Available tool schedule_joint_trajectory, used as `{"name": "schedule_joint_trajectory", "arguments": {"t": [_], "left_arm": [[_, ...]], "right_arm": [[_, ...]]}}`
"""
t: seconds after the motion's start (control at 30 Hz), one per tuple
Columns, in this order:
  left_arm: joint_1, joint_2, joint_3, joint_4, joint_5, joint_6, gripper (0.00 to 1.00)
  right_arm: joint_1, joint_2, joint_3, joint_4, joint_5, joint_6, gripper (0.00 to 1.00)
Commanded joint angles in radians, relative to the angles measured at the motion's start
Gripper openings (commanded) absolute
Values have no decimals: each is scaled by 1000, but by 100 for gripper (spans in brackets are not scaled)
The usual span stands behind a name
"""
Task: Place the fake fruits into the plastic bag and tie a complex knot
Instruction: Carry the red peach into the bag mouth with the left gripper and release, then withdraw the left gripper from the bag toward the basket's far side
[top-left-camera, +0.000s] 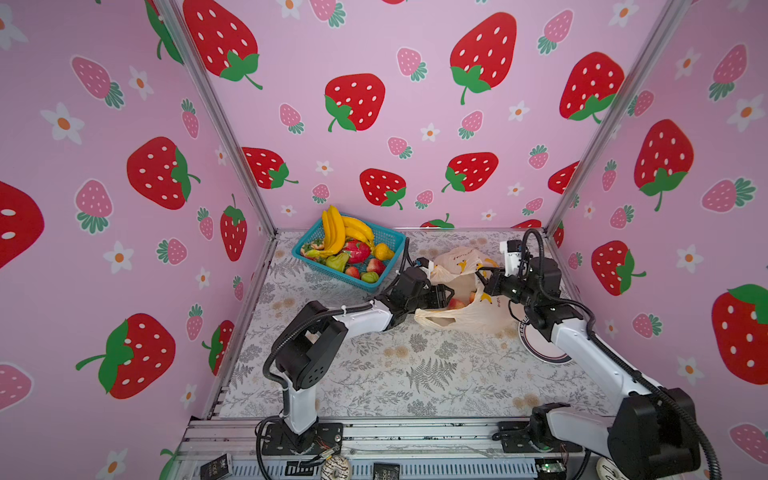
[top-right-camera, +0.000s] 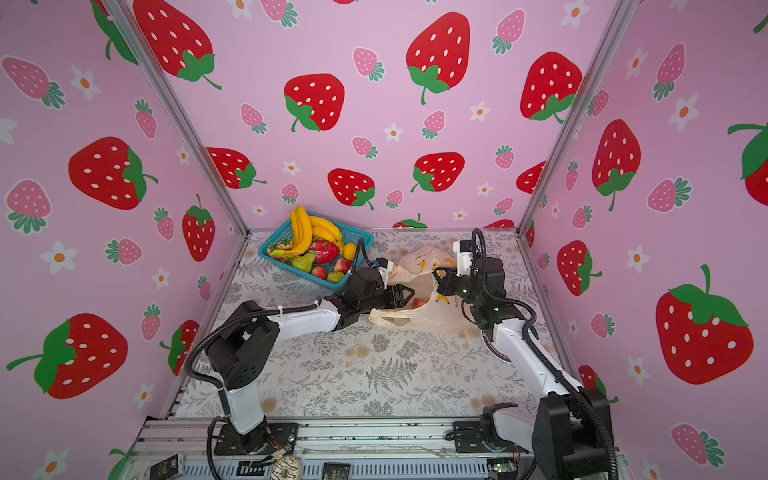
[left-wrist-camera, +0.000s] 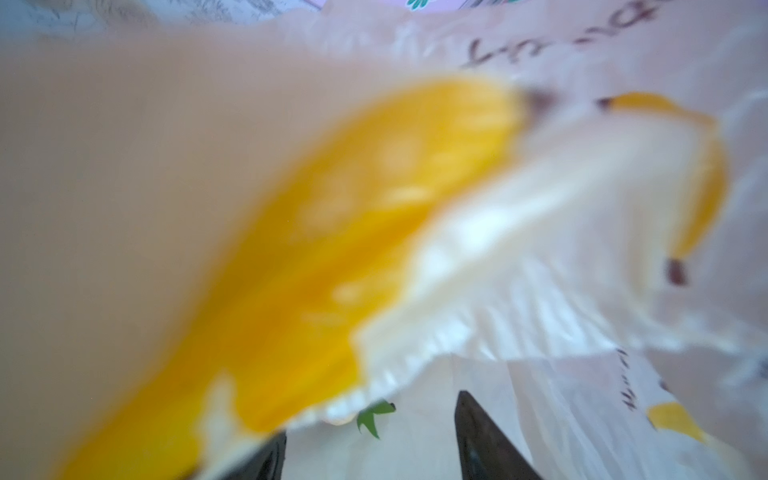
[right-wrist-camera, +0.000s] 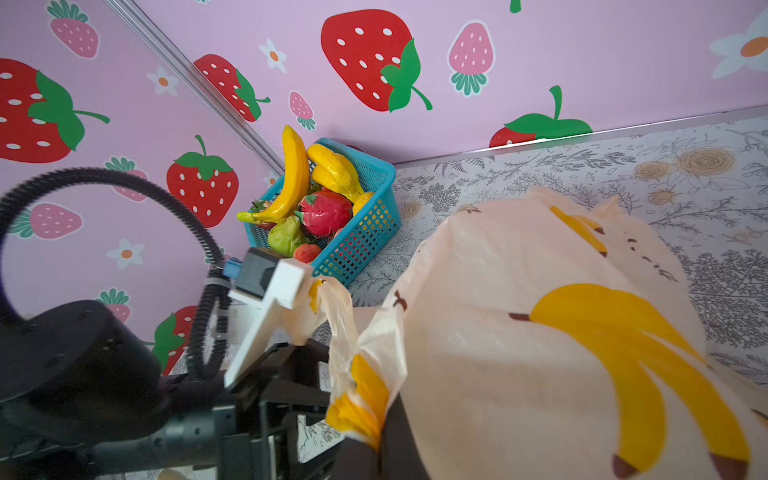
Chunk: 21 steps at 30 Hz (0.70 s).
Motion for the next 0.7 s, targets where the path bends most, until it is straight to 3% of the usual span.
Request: {"name": "schedule_joint_trajectory", "arguments": {"t": [0.0,0.1,0.23,0.37,0.43,0.67], "left_arm": [[40,-122,-78,-19,81,105,65],[67,-262,-171,-58,66,179,65],[102,-445,-254,-126,-45,273,65],[174,-572,-269,-197,-272,276,67],[245,-590,-251,-231,-335,236,70],[553,-466,-78,-362,-347,139,71]], "right_arm": [[4,-22,-3,14,20,-16,0],[4,-16,-3,15,21,-16,0],[4,-12,-2,14,20,-16,0],[4,-16,-2,14,24,-16,0],[4,-17,-2,14,21,-15,0],[4,-24,0,13,16,-13,0]]}}
